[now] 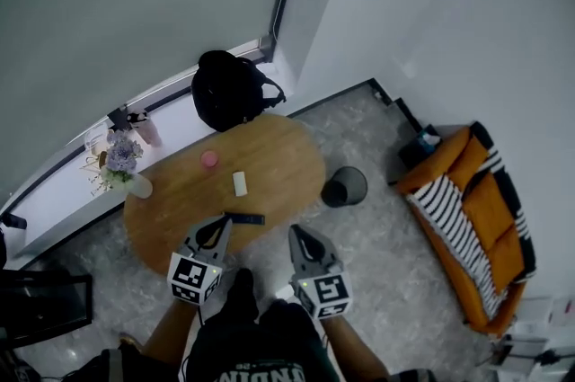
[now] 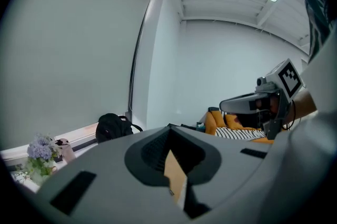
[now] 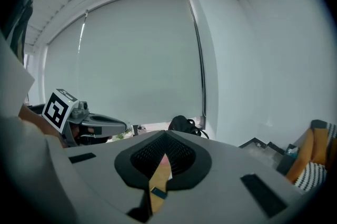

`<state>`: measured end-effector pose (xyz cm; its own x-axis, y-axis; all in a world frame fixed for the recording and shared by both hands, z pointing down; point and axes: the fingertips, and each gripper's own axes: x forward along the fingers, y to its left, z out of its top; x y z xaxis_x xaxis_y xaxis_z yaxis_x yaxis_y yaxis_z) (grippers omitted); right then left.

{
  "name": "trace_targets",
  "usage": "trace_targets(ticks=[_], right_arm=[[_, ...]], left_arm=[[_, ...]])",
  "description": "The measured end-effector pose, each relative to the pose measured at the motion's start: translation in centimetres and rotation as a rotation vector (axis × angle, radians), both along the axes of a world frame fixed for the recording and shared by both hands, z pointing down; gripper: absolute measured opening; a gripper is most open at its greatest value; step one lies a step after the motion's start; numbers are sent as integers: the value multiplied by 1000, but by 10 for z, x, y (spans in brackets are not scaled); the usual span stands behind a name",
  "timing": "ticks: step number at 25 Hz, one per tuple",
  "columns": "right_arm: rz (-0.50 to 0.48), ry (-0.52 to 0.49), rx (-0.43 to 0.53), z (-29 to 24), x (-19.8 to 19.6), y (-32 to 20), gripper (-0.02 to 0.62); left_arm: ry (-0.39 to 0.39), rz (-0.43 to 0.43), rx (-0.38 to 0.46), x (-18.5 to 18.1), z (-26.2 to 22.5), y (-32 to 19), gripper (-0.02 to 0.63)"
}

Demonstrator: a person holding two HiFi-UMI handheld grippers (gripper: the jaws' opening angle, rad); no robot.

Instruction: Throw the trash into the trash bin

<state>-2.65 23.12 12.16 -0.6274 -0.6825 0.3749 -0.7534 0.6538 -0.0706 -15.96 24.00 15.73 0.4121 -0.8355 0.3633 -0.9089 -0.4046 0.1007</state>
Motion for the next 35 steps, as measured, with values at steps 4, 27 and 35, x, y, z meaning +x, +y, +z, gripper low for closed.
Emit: trace_targets(ticks=[4, 27, 35], right_arm=[[-65, 3, -16, 7, -22, -29, -2], [-493, 22, -155, 97, -55, -169, -2], [-518, 83, -202, 162, -73, -174, 0]], left_arm=[[-7, -56, -4, -16, 4, -21, -3], [-48, -438, -59, -33, 52, -122, -3], [29, -466, -115, -50, 122, -131, -2]])
